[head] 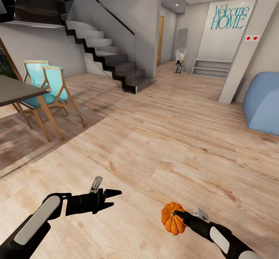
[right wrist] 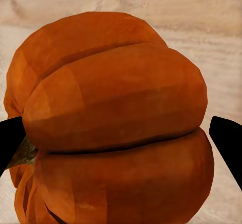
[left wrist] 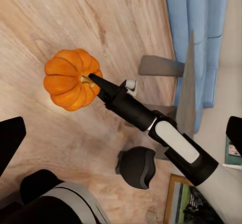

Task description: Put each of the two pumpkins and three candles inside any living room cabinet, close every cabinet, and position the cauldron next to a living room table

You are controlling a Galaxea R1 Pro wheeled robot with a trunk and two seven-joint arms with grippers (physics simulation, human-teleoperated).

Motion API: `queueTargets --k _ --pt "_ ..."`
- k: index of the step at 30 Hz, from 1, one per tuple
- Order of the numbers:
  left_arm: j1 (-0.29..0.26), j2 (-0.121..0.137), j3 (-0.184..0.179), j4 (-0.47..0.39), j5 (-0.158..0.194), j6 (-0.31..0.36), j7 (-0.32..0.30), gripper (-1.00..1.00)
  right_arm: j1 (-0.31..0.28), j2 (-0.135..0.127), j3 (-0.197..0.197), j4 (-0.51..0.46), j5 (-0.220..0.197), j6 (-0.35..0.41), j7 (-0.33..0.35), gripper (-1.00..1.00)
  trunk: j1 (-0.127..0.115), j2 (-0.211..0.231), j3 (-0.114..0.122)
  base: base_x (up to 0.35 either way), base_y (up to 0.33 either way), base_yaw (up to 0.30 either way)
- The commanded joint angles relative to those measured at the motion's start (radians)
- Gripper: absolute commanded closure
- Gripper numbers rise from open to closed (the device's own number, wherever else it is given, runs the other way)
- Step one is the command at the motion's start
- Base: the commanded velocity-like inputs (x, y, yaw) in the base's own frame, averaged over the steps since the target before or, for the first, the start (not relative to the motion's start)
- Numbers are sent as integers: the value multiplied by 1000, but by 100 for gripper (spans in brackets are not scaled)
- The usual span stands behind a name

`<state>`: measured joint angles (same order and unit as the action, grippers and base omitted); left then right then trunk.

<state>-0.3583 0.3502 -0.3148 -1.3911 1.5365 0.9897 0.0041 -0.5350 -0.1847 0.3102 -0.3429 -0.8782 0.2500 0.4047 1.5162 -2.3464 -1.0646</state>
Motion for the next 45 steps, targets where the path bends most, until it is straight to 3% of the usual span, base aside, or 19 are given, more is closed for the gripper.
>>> queueTargets --k 1,45 --pt "-1 1 -1 0 1 1 0 -100 0 -1 4 -1 -7 4 -3 100 -4 7 2 0 0 0" --pt "-1 0 -1 0 1 1 0 -100 0 -1 4 -1 -7 3 -3 100 -173 315 204 0 0 14"
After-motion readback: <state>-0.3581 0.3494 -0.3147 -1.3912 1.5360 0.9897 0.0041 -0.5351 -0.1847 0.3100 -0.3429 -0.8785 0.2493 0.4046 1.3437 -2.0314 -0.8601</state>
